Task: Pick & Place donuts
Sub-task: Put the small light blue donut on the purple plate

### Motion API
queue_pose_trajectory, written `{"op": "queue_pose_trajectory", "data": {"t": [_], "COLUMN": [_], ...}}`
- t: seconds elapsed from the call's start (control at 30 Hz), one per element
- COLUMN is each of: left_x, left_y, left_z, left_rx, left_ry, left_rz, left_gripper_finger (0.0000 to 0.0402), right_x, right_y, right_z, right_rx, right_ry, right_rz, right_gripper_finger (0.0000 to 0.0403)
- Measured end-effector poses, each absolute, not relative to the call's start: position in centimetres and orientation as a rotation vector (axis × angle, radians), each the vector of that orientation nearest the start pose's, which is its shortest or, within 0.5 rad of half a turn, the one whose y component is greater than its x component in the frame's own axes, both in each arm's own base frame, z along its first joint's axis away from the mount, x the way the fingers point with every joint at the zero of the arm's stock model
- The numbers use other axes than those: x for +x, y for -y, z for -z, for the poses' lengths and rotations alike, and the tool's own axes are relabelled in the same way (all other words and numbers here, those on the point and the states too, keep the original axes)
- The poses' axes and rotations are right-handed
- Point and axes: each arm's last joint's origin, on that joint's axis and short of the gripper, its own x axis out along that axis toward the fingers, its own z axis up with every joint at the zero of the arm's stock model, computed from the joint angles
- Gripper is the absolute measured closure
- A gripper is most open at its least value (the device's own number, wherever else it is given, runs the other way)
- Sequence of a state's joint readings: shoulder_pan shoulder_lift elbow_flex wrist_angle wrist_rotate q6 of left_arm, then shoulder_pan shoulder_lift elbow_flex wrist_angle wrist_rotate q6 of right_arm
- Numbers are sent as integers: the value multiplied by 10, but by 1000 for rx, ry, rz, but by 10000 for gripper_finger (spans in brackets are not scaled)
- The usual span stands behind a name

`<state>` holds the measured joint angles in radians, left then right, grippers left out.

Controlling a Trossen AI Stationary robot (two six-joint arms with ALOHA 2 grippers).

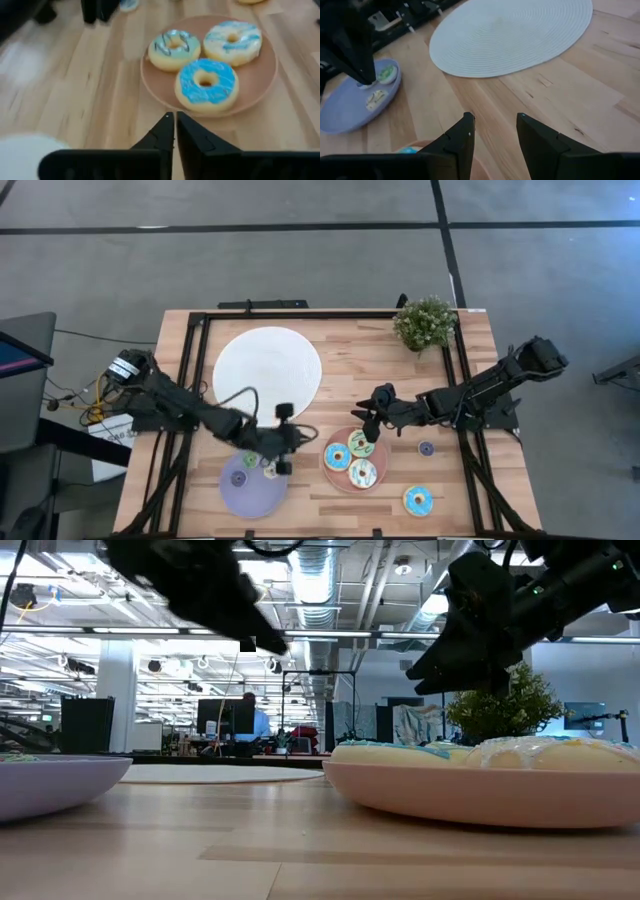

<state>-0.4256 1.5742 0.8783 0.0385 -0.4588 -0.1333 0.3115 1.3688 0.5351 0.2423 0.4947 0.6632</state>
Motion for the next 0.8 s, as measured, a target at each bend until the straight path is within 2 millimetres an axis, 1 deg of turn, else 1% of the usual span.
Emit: {"op": "queue_pose_trajectory", "data": {"t": [0.13, 0.23, 0.3, 0.37, 0.63, 0.73, 0.8], "left_x": [312, 319, 321, 323, 323, 324, 321], "left_y": [92, 73, 65, 62, 62, 57, 52], "left_z": [-201, -203, -203, -205, -205, -205, -208], "left_rx": [194, 156, 130, 125, 104, 96, 89], "left_ry": [-587, -580, -575, -558, -555, -556, -567], "left_rz": [44, 101, 100, 95, 59, 20, -21], "left_gripper_finger": [394, 400, 400, 401, 401, 401, 401], "right_x": [246, 246, 246, 246, 246, 247, 247], "right_y": [-65, -65, -65, -65, -65, -65, -65], "right_z": [-169, -169, -169, -169, -170, -171, -172], "right_rx": [415, 414, 413, 413, 405, 409, 414], "right_ry": [-456, -458, -459, -458, -451, -439, -430], "right_rz": [346, 346, 346, 347, 341, 336, 334], "right_gripper_finger": [267, 267, 267, 267, 267, 267, 267]}}
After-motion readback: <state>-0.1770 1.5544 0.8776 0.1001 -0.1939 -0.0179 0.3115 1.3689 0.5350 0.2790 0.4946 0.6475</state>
